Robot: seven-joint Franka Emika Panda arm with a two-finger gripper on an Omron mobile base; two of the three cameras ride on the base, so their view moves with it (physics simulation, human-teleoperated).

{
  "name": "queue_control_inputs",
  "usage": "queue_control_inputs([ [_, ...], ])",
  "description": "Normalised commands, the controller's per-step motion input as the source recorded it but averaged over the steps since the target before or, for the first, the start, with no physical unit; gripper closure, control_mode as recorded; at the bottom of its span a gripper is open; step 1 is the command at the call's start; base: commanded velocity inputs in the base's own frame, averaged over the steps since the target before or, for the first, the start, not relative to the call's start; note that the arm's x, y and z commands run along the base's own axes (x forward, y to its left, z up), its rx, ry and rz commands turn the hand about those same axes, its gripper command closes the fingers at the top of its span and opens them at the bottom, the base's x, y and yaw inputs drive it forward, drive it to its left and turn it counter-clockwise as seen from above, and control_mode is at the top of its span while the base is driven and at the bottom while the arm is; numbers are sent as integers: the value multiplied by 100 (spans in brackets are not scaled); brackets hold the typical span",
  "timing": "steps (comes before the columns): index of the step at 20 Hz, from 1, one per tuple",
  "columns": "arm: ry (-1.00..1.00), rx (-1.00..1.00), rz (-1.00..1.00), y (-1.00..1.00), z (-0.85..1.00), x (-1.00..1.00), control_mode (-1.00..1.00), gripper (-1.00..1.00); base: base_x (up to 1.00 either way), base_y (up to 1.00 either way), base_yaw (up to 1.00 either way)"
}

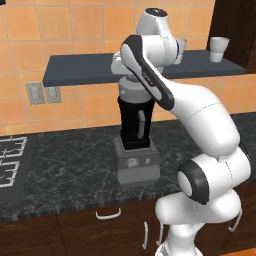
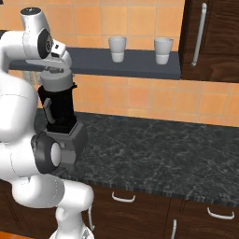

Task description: Close the lid blender by securely placing the lid on top.

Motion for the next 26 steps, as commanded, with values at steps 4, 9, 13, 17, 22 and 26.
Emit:
queue_control_inputs([
  [4,-4,0,13,11,0,-3,-100,100,0,0,0],
  [9,0,0,13,21,0,23,-100,100,0,0,0],
  [13,-1,0,14,12,0,42,-100,100,0,0,0],
  [17,-2,0,13,4,-7,27,-100,100,0,0,0],
  [22,-16,0,11,1,-18,-27,-100,100,0,0,0],
  [26,-3,0,9,27,2,-22,-100,100,0,0,0],
])
